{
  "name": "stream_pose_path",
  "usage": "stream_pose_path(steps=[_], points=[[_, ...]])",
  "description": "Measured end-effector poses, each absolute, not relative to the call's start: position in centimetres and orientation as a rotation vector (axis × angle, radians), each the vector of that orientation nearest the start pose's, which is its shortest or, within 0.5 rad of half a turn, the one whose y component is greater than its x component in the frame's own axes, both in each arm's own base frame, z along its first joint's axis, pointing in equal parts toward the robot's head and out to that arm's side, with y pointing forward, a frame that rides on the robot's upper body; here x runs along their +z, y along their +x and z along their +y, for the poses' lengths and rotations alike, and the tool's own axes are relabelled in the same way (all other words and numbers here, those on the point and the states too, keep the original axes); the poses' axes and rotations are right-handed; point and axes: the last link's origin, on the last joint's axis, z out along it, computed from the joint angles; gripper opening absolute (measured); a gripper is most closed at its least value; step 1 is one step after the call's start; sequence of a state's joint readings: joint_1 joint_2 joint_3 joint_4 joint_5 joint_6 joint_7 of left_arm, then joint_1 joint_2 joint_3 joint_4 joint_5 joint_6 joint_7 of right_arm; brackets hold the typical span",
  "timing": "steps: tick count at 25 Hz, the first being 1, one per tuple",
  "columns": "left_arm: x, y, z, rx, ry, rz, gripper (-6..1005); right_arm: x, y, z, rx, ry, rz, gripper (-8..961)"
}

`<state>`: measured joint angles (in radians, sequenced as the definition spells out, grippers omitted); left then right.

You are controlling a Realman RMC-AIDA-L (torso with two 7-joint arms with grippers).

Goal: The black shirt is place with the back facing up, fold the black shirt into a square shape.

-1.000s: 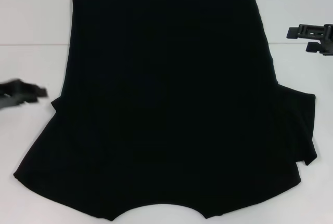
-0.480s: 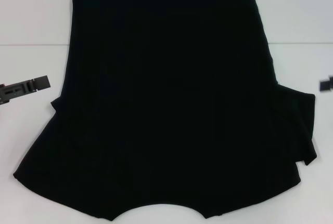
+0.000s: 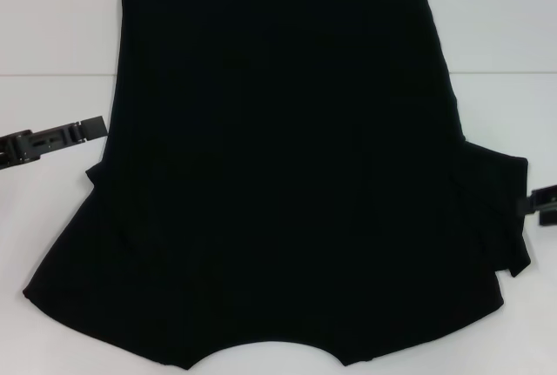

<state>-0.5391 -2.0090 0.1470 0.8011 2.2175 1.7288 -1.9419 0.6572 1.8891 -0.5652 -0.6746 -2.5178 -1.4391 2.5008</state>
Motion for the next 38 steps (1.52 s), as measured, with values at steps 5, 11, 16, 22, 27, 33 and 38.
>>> stream_pose_path(steps=[5, 11, 16, 22, 27, 33, 38], points=[[10.2, -30.7, 32.7, -0.934, -2.220, -1.351, 878, 6.1, 32.3, 37.4, 0.155, -2.033, 1.879, 534], [10.0, -30.8, 32.5, -0.939, -2.214, -1.358, 878, 4.6, 31.9, 37.6, 0.125, -2.047, 1.884, 437], [9.9, -30.9, 32.4, -0.943, -2.210, -1.360, 878, 3.8, 31.4, 37.6, 0.094, -2.076, 1.872, 444], [10.2, -30.8, 32.4, -0.978, -2.192, -1.348, 878, 3.7, 31.2, 37.6, 0.083, -2.089, 1.863, 367], [10.3, -30.7, 32.4, -0.985, -2.191, -1.343, 878, 3.8, 31.3, 37.6, 0.064, -2.094, 1.862, 140], [10.3, -30.6, 32.5, -0.985, -2.194, -1.336, 877, 4.3, 31.7, 37.4, 0.064, -2.079, 1.867, 12], [10.4, -30.6, 32.6, -0.989, -2.190, -1.337, 877, 6.7, 32.7, 37.7, 0.117, -1.990, 1.857, 21]])
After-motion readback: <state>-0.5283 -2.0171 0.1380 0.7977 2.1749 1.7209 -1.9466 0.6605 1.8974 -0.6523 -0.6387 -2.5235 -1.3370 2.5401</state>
